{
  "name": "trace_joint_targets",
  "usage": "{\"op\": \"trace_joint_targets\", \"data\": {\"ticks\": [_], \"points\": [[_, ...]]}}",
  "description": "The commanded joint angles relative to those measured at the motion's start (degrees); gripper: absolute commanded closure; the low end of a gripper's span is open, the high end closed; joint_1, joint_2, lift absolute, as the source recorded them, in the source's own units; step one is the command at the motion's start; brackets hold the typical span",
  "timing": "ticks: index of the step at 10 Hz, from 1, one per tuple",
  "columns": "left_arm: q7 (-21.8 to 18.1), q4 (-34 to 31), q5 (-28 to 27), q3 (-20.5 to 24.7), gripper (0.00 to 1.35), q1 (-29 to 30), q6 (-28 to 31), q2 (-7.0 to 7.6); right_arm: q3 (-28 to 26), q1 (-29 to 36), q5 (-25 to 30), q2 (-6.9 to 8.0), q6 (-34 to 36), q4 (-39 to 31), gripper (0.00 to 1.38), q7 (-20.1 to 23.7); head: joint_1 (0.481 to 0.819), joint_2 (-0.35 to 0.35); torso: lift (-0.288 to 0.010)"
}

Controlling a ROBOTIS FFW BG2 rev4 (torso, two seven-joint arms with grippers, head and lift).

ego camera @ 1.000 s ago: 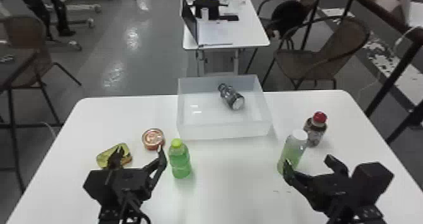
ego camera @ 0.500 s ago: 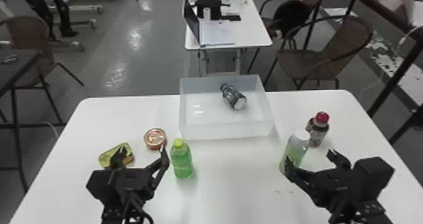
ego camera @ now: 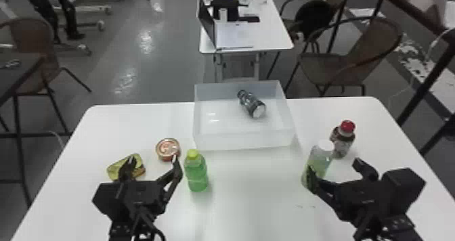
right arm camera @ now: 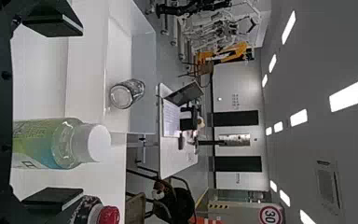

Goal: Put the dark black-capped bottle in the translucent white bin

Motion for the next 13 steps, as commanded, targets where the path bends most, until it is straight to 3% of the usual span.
{"op": "trace_joint_targets", "data": {"ticks": [1, 8, 11, 13], "points": [[0.0, 0.0, 0.0, 0.0, 0.23, -0.1, -0.1, 0.02, 0.0, -0.1, 0.1, 0.00, 0.0, 0.3, 0.09, 0.0, 0.695, 0.048, -0.038], [0.0, 0.0, -0.1, 0.1, 0.23, -0.1, -0.3, 0.28, 0.0, -0.2, 0.3, 0.53, -1.5, 1.0, 0.09, 0.0, 0.695, 0.050, -0.038], [0.1, 0.0, 0.1, -0.3, 0.23, -0.5, -0.4, 0.98, -0.9, 0.5, 0.1, 2.64, -4.3, 1.8, 0.09, 0.0, 0.695, 0.049, -0.038], [0.5, 0.0, -0.5, -0.1, 0.23, -0.4, -0.8, 0.28, -1.0, 0.3, -0.4, 2.73, -5.5, 2.5, 0.09, 0.0, 0.695, 0.045, -0.038]]}}
